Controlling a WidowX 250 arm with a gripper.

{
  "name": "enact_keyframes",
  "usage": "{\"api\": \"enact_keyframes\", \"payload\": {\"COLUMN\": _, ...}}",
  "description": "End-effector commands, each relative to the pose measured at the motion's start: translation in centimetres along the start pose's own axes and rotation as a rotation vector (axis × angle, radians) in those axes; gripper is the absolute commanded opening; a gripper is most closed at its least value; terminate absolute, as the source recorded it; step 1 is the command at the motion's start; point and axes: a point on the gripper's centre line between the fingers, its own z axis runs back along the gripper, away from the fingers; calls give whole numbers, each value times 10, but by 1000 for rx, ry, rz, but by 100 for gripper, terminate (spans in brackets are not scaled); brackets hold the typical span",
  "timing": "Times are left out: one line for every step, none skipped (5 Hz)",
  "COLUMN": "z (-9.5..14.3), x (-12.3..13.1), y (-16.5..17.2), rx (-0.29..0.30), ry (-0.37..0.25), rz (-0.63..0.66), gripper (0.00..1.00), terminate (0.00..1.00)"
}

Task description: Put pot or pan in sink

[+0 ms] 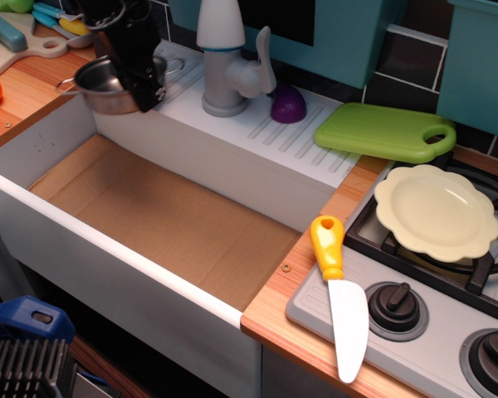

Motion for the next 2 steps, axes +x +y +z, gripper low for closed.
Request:
{"api": "enact_keyframes", "payload": {"z": 31, "x": -16, "y": -15, "rx": 151, "ry": -15, "rz": 133, "gripper": 0, "terminate": 0}}
{"api": "enact_keyframes", "payload": {"z": 24, "x": -30, "y": -25, "rx": 190, "ry": -8, "rz": 197, "gripper": 0, "terminate": 0}}
